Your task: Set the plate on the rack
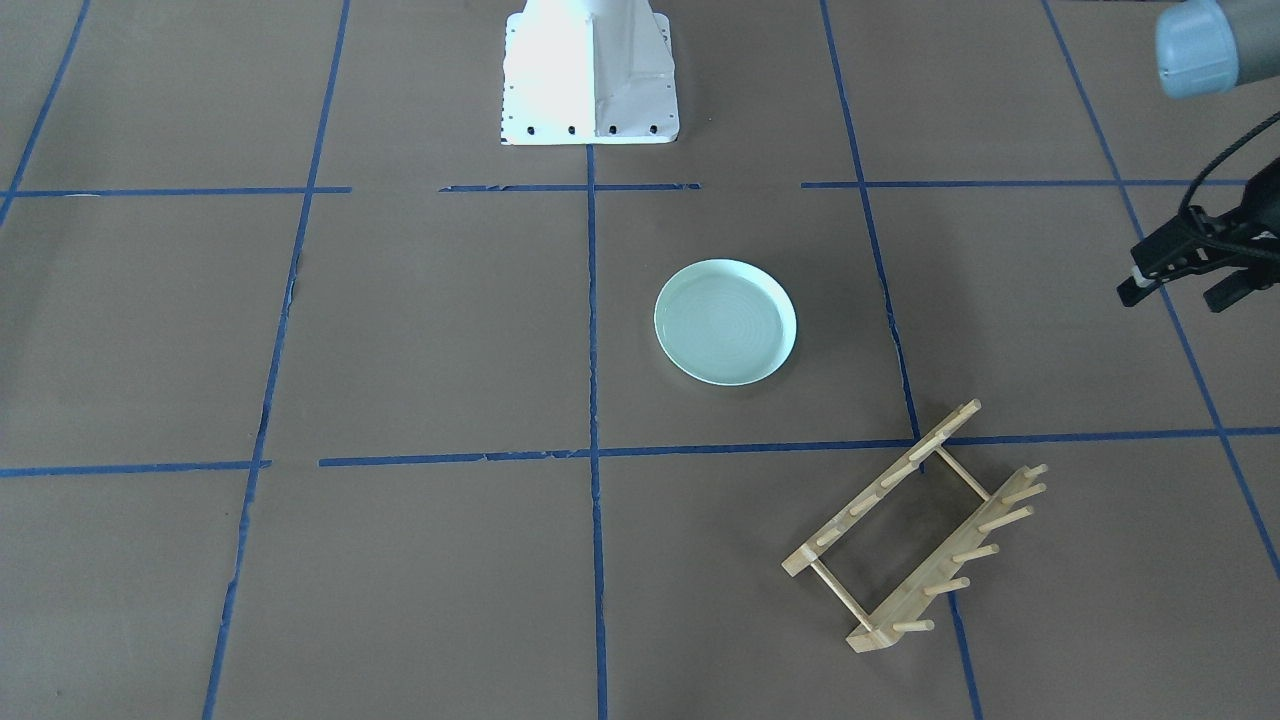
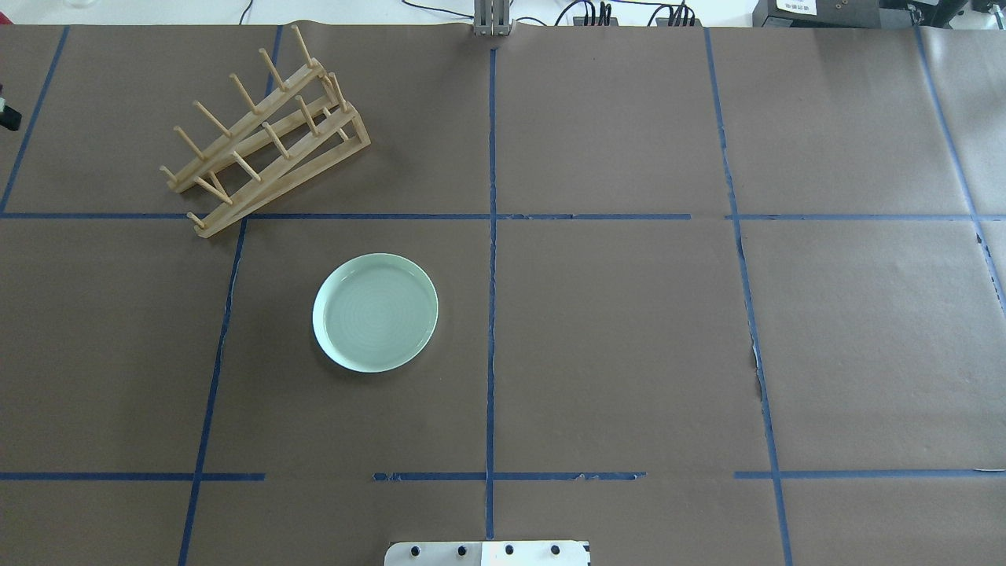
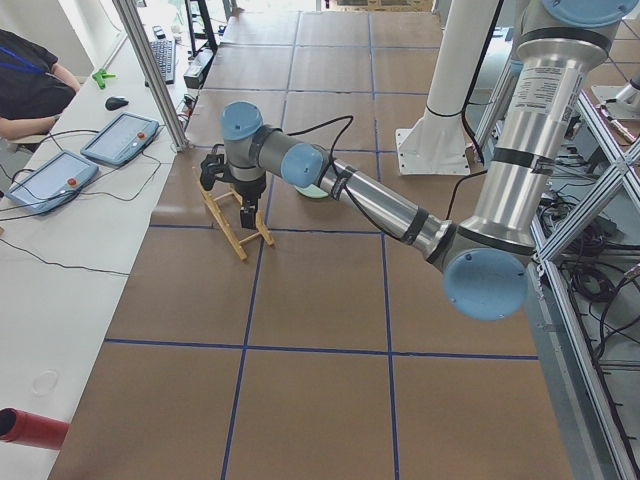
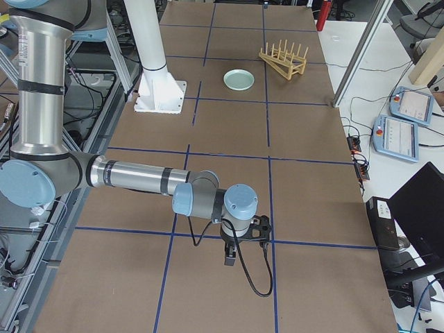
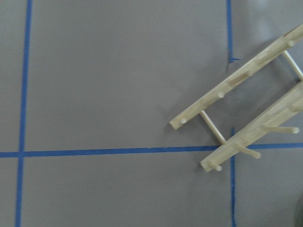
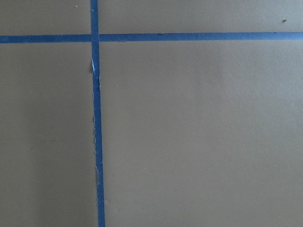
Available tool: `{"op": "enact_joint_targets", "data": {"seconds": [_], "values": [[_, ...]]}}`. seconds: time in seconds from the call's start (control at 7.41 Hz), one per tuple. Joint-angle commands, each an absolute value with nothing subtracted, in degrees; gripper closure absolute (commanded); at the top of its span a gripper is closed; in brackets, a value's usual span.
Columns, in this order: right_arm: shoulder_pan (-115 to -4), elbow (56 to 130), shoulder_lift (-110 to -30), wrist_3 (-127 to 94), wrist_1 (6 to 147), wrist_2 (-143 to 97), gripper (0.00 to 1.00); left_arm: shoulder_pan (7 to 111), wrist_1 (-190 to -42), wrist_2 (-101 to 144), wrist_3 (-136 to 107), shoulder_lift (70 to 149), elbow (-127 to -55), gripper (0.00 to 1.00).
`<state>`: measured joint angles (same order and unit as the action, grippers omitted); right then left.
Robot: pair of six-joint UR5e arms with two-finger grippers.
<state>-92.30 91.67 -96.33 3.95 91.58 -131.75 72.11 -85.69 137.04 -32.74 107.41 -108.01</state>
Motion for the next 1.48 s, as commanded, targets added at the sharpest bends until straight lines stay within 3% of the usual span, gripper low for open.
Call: {"op": "enact_joint_targets", "data": {"seconds": [0.0, 0.54, 1.35], "values": [[-92.29, 91.67, -96.33, 3.96, 91.58, -131.75, 0.00, 63.67, -85.69, 132.84, -42.84, 113.79, -110.65, 0.00], [-92.29, 91.67, -96.33, 3.96, 91.58, -131.75, 0.00, 51.70, -81.93, 126.30, -55.99, 123.82, -109.87, 0.00], [-92.29, 91.67, -96.33, 3.96, 91.58, -131.75, 0.00, 35.70, -81.91, 108.38, -67.02, 126.46, -106.64, 0.00]]}}
